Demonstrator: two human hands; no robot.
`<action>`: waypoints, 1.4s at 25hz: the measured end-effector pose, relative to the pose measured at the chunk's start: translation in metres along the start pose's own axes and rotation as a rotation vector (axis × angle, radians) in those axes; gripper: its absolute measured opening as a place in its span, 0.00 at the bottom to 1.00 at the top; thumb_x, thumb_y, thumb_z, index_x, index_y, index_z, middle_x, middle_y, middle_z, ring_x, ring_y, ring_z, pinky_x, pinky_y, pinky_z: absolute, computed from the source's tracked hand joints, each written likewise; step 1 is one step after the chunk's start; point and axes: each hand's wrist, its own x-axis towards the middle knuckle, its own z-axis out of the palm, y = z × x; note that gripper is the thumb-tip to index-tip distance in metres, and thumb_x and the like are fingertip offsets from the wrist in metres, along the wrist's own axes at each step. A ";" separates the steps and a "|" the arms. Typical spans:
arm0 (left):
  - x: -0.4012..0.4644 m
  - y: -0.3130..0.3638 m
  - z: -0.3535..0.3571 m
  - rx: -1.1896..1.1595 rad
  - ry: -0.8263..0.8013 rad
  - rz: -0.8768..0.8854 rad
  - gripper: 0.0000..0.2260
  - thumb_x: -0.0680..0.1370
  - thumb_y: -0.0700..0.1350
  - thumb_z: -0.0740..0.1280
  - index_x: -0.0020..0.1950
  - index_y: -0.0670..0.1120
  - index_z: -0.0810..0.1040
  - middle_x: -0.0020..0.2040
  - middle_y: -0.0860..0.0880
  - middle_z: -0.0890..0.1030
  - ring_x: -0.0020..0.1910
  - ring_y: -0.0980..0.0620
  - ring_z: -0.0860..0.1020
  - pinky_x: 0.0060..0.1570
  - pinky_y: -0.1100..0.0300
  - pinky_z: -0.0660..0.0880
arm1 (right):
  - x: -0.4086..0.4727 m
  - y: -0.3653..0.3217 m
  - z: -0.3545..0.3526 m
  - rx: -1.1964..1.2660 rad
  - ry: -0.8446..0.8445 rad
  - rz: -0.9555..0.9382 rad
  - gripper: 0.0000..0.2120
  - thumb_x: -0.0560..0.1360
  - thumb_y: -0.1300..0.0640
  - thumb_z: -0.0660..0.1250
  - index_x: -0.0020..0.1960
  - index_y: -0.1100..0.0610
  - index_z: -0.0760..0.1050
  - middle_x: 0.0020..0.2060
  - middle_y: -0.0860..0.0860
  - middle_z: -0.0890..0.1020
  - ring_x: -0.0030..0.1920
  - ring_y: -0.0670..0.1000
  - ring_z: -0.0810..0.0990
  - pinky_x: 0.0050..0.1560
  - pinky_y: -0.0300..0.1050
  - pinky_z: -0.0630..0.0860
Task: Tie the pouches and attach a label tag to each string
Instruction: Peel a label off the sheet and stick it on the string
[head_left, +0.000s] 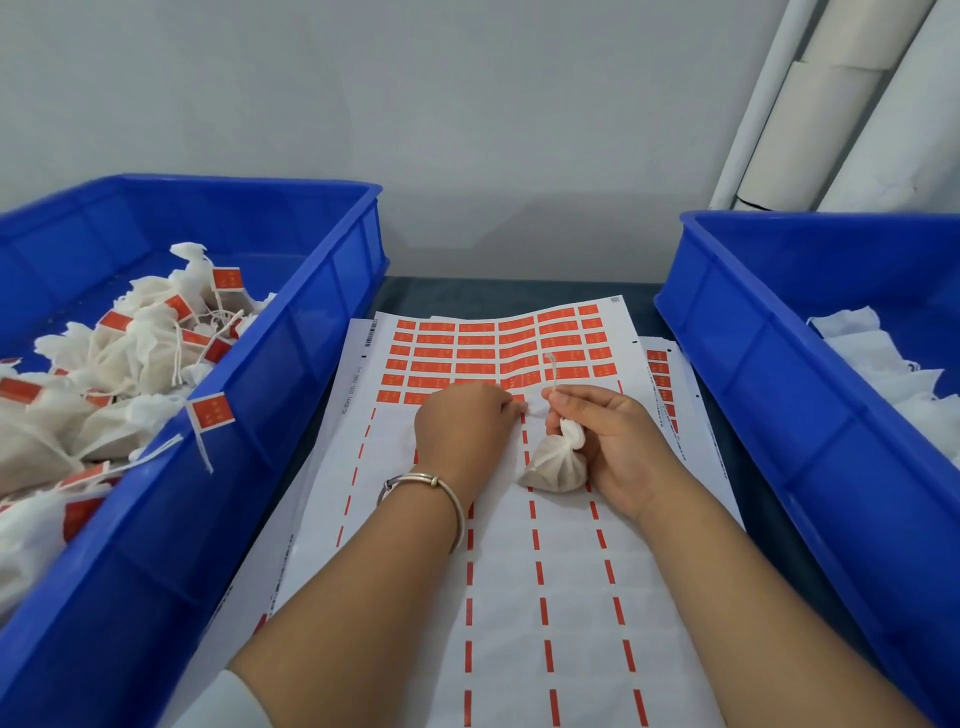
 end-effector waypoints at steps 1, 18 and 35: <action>-0.002 0.000 -0.001 -0.007 0.003 0.023 0.16 0.79 0.58 0.59 0.56 0.52 0.81 0.49 0.53 0.82 0.42 0.53 0.78 0.46 0.62 0.73 | 0.000 0.000 0.000 0.004 0.001 0.003 0.07 0.72 0.63 0.70 0.41 0.55 0.85 0.40 0.51 0.85 0.34 0.46 0.81 0.36 0.40 0.78; 0.003 0.009 -0.010 0.101 -0.134 0.016 0.20 0.78 0.61 0.58 0.55 0.50 0.81 0.46 0.51 0.82 0.42 0.50 0.78 0.51 0.57 0.77 | -0.001 -0.001 0.002 0.021 0.005 -0.017 0.09 0.73 0.65 0.69 0.38 0.56 0.85 0.36 0.51 0.84 0.32 0.46 0.81 0.35 0.39 0.79; 0.001 0.006 0.002 0.020 0.119 0.053 0.12 0.81 0.52 0.58 0.52 0.50 0.81 0.43 0.52 0.81 0.35 0.54 0.74 0.39 0.64 0.69 | 0.003 0.000 -0.001 0.004 0.005 -0.023 0.08 0.73 0.63 0.69 0.40 0.53 0.85 0.42 0.49 0.85 0.39 0.46 0.83 0.39 0.40 0.79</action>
